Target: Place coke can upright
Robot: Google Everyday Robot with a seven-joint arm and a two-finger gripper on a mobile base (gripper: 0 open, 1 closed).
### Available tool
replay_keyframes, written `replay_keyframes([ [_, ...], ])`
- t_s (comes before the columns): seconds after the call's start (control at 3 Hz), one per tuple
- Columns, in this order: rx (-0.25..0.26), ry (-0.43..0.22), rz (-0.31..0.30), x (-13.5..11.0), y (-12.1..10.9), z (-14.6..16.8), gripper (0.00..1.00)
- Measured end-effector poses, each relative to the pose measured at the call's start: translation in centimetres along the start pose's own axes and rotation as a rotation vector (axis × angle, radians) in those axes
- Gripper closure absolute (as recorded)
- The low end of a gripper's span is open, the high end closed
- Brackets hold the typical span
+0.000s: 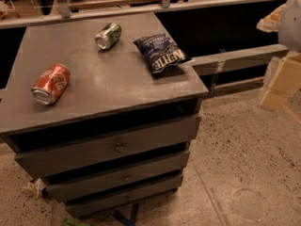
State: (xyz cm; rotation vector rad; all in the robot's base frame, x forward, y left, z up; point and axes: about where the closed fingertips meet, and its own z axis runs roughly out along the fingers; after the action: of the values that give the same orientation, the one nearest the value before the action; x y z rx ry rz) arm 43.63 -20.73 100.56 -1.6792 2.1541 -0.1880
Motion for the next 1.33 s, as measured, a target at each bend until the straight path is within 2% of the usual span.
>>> replay_keyframes([
  [0.33,0.000,0.000,0.000,0.0,0.0,0.0,0.00],
  [0.67,-0.012,-0.013,-0.030,-0.7,-0.2,0.0,0.00],
  [1.0,-0.053,-0.034,-0.157,-2.9,-1.4,0.5,0.00],
  [1.33,-0.088,-0.078,-0.352,-6.5,-2.9,1.7,0.00],
])
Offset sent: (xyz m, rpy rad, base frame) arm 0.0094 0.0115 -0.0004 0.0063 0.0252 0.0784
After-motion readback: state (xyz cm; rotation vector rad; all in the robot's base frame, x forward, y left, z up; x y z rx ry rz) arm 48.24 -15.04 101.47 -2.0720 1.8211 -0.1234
